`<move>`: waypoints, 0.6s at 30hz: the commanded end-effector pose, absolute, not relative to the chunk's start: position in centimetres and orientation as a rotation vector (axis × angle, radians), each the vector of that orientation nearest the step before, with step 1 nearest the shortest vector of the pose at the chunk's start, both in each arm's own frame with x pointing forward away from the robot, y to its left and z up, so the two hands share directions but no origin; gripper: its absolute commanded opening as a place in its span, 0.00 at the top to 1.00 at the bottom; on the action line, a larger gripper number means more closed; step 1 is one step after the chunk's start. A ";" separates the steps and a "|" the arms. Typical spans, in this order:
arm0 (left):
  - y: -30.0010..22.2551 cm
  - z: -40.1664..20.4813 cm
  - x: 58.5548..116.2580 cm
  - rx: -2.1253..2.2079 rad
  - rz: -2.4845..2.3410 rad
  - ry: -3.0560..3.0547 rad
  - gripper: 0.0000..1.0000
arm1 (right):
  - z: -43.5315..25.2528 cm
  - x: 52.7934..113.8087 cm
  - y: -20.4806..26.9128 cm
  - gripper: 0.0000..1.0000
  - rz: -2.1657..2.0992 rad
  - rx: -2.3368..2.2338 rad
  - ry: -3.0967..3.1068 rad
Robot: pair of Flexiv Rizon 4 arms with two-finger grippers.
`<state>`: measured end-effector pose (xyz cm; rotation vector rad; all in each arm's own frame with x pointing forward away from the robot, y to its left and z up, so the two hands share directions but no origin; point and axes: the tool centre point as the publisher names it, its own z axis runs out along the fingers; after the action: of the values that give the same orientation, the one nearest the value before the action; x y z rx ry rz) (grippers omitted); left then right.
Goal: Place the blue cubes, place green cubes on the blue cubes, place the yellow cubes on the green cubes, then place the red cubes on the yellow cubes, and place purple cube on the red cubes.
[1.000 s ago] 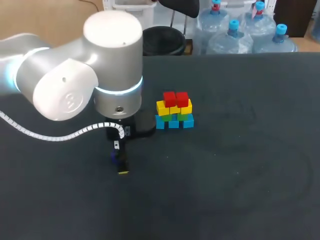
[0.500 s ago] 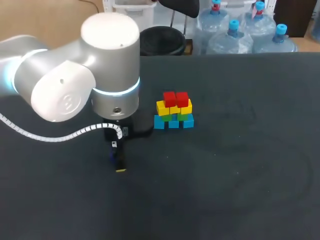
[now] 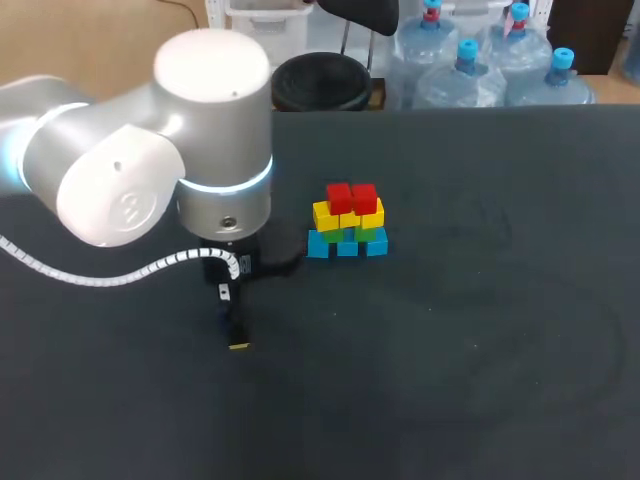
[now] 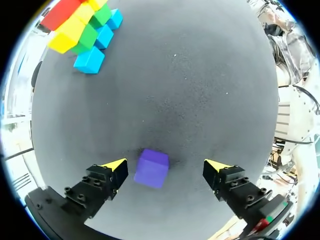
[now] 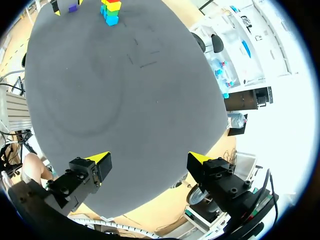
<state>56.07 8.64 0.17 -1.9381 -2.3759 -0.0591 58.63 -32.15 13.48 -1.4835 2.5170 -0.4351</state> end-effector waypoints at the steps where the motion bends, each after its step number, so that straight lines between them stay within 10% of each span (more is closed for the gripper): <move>1: 9.3 -0.4 56.3 -1.939 -0.034 -2.385 0.00 | 13.4 58.7 -32.2 0.00 -0.436 -1.483 2.517; 8: 9.3 -0.6 56.4 -1.935 -0.035 -2.390 0.10 | 13.4 58.7 -32.2 0.00 -0.436 -1.483 2.517; 14: 9.5 -0.6 56.4 -1.937 -0.049 -2.395 0.51 | 13.4 58.7 -32.2 0.00 -0.436 -1.483 2.517; 18: 9.7 -0.8 56.3 -1.935 -0.048 -2.400 0.59 | 13.4 58.7 -32.2 0.00 -0.436 -1.483 2.517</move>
<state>56.47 9.47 -0.61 -1.9307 -2.3963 -0.0503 58.63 -32.15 13.48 -1.4835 2.5170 -0.4351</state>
